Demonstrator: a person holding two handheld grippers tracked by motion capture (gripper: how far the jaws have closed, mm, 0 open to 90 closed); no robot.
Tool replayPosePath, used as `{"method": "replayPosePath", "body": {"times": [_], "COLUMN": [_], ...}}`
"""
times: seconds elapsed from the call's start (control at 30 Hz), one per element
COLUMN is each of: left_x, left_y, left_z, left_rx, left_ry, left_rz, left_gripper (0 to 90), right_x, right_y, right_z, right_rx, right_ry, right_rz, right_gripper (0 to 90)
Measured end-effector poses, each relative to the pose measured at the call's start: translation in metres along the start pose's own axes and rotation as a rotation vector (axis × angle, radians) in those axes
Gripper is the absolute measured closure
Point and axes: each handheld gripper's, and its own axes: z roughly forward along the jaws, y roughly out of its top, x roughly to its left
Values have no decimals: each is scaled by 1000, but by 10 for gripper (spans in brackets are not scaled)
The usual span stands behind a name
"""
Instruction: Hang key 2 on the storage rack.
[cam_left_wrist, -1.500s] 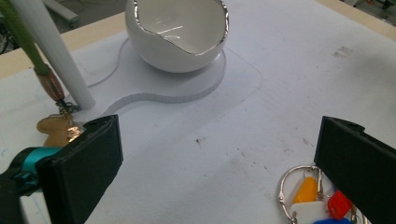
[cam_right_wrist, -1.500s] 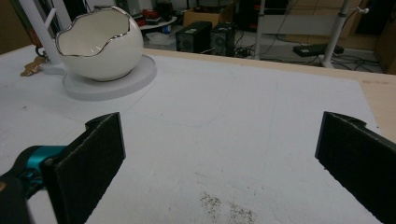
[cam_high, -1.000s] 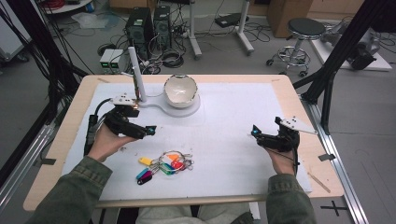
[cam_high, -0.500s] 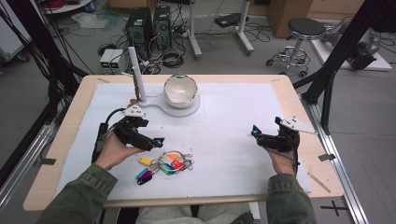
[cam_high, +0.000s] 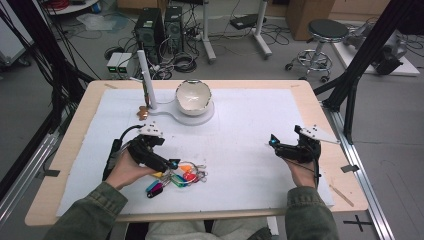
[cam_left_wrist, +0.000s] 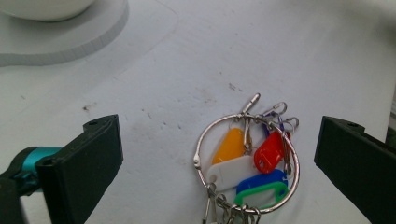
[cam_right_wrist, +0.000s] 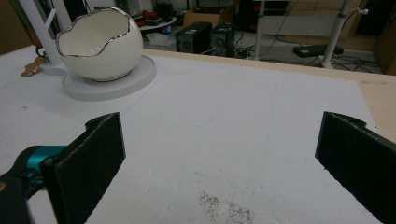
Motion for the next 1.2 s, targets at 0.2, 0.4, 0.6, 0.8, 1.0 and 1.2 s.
{"method": "replayPosePath", "body": {"times": [0.2, 0.4, 0.6, 0.8, 1.0, 1.2], "left_x": [-12, -25, -33, -36, -38, -42], "left_y": [-1, -3, -7, -10, -12, -19], "left_z": [8, 19, 29, 34, 37, 38], "left_rx": [27, 59, 107, 151, 178, 190], "left_ry": [-19, -66, -99, -114, -122, -97], "left_rz": [36, 66, 85, 94, 122, 167], "left_gripper": [17, 17, 17, 18, 84, 233], "right_x": [0, 0, 0, -1, -1, -1], "right_y": [0, 0, 0, 0, 0, 0], "right_z": [0, 0, -1, -1, -1, -1], "right_rx": [2, 0, 2, -5, 3, 2], "right_ry": [1, 0, 1, -1, 1, 0], "right_rz": [0, 1, 0, 1, -1, 4], "right_gripper": [6, 6, 6, 6, 6, 6]}}
